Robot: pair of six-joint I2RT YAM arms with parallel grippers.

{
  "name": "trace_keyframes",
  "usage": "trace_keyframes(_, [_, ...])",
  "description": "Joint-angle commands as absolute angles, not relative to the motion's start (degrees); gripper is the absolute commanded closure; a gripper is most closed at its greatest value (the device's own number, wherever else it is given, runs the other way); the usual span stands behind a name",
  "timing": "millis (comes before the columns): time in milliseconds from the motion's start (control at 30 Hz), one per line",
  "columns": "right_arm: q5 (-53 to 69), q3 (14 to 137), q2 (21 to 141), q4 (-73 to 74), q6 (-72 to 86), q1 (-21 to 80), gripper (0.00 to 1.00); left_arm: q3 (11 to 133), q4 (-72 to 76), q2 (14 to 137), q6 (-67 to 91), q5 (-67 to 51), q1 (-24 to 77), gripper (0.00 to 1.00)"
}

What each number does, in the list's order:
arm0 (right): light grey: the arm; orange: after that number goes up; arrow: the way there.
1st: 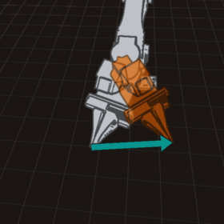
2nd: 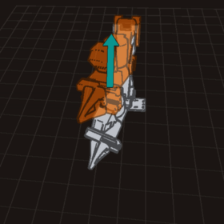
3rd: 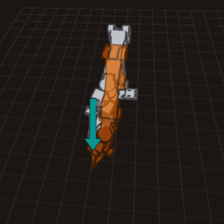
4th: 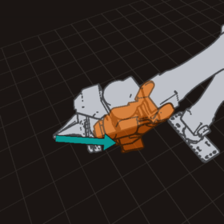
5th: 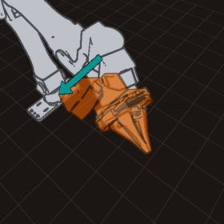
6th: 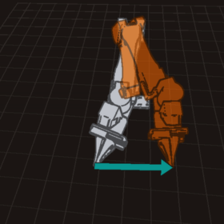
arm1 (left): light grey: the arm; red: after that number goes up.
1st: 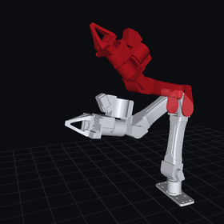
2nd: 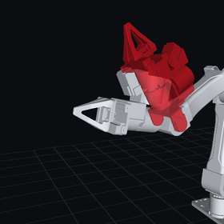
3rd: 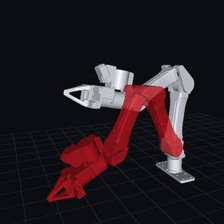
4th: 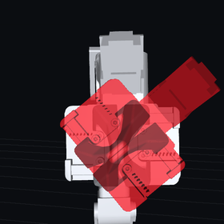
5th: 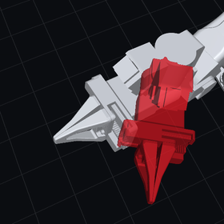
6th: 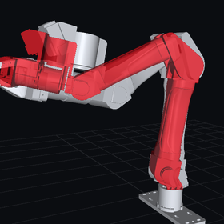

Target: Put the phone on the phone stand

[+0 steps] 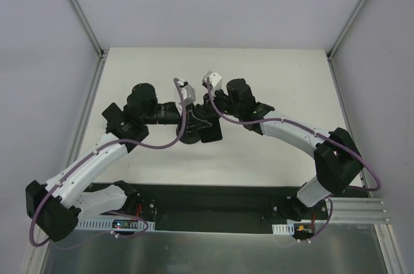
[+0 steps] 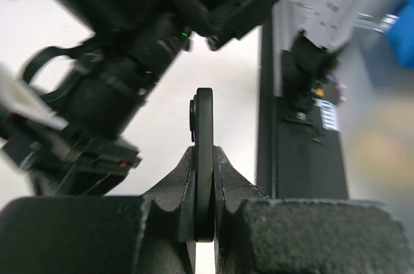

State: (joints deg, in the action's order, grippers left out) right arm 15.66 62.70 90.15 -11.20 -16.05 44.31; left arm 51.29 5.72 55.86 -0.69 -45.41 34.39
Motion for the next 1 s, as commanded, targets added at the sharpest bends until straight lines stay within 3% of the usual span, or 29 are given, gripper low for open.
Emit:
trace_keyframes(0, [31.5,63.4,89.8,-17.5,-16.1,43.0,0.99,58.4,10.5,63.9,-1.8,-66.3,34.0,1.00])
trace_keyframes(567, [34.8,62.4,89.3,-15.3,-18.1,40.5,0.99,65.4,-4.2,72.3,-16.4,-56.6,34.1,1.00])
trace_keyframes(967, [36.9,61.1,88.3,-15.6,-17.7,40.3,0.99,65.2,-4.3,76.5,-20.1,-55.7,32.3,1.00])
